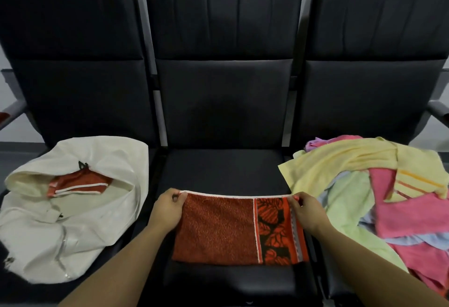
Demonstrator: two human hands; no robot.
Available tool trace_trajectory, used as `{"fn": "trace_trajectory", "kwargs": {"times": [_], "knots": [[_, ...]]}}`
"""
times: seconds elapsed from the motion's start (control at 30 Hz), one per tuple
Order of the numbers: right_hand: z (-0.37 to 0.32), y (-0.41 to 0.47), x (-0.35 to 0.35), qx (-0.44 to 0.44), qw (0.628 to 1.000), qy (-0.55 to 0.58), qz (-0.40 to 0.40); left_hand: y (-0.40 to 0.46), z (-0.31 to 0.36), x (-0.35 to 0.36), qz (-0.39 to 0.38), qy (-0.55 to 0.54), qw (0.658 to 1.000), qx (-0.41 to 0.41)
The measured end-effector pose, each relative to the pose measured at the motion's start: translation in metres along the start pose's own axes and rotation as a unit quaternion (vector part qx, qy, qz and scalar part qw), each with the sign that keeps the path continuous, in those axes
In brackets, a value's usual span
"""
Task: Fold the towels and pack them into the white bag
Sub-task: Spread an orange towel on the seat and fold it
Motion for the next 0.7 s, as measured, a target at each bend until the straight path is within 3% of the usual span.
{"fn": "trace_trajectory", "kwargs": {"times": [0.23,0.37,0.43,0.53,0.63,0.7], "knots": [[0.006,0.035,0.013,0.024,0.997,-0.069,0.028,0.035,-0.017,0.021,0.008,0.02,0.999,-0.044],[-0.022,0.044,0.014,-0.088,0.98,-0.142,0.104,0.043,-0.022,0.029,0.007,0.081,0.996,-0.036],[-0.047,0.045,0.034,-0.164,0.973,-0.16,0.04,0.037,-0.021,0.044,-0.043,0.139,0.989,-0.041],[-0.079,0.032,0.079,-0.265,0.939,-0.189,-0.109,0.017,-0.025,0.072,-0.168,0.245,0.95,-0.096],[-0.1,0.012,0.107,-0.363,0.874,-0.276,-0.166,-0.019,-0.037,0.106,-0.323,0.239,0.893,-0.202],[-0.103,0.001,0.12,-0.385,0.842,-0.323,-0.194,-0.043,-0.044,0.115,-0.365,0.233,0.86,-0.27]]}}
Point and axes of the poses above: each hand's wrist, its own y-axis towards the middle knuckle, its own x-axis out of the palm, z = x × y, the point moved 8 cm from there along y, towards the middle knuckle, and after that the axes turned 13 degrees about -y, right-handed, at the moved point
